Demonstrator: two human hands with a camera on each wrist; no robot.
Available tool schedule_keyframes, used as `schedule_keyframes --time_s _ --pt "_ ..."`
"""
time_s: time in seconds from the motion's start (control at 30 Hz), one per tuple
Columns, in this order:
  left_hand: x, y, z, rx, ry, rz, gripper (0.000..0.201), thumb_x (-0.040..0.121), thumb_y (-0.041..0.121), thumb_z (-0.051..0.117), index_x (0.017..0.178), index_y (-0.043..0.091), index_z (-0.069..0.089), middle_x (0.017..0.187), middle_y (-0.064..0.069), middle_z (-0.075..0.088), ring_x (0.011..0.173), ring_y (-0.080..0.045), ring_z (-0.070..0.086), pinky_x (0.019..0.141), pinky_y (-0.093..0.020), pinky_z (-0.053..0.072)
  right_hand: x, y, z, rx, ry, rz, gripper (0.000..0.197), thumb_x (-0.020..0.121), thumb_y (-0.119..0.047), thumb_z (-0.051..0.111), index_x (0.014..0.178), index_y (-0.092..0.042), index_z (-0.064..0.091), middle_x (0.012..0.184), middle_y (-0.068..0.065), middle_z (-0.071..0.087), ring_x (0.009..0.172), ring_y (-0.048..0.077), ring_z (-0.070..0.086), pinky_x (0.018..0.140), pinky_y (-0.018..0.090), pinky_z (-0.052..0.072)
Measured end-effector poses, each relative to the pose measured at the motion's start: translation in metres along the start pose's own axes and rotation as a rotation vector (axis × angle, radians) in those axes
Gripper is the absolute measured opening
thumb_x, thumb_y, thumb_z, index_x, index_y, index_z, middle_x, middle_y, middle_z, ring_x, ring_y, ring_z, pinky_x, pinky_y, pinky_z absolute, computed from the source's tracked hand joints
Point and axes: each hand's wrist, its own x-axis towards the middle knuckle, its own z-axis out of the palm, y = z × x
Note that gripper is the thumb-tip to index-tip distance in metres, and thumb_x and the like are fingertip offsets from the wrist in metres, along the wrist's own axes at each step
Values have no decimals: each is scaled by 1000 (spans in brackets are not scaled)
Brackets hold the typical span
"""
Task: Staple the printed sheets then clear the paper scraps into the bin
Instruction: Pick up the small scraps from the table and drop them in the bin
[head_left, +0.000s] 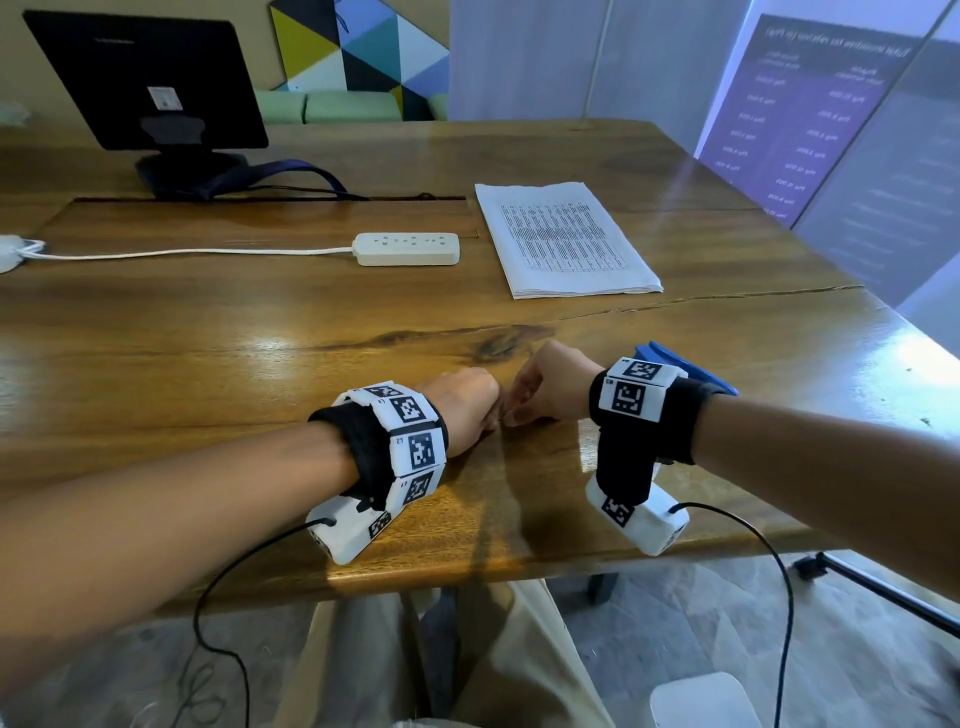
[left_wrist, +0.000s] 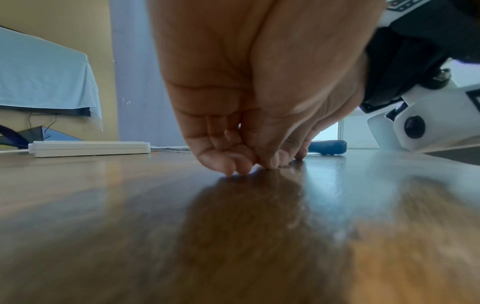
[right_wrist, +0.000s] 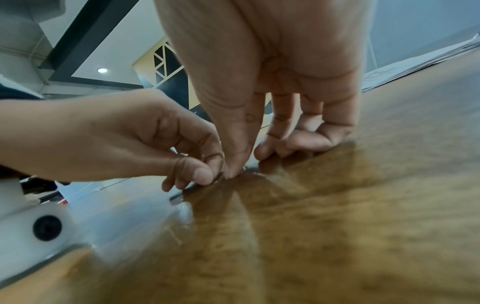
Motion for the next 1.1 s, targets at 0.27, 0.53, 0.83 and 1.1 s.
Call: schedule_keyframes --time_s 0.27,0.53,0.83,1.1 --pt "-4 -8 -19 -241 -28 -82 23 97 14 46 99 8 68 86 5 57 79 -10 52 72 -18 37 -1 -6 7 -167 -5 -55 17 81 -24 68 83 -7 69 82 3 63 78 20 57 72 29 47" --pt "-11 -9 -26 -275 77 -80 22 96 14 45 98 9 67 90 8 55 87 -8 48 78 -18 34 -4 -8 0 -195 -45 -76 18 89 -18 57 94 -6 70 92 3 66 76 15 60 73 26 51" --pt "-2 1 -17 -262 54 -40 8 86 13 59 83 10 66 89 -6 67 81 -17 58 70 -25 48 -13 10 -15 100 -21 12 6 80 -15 69 76 -11 72 74 7 72 60 12 66 66 24 58" --pt "1 6 -19 -49 21 73 25 82 22 70 106 14 66 99 -3 69 94 -20 62 80 -31 50 -17 3 -16 -119 161 -150 7 76 -9 67 73 -9 73 57 -16 52 61 9 52 55 13 38"
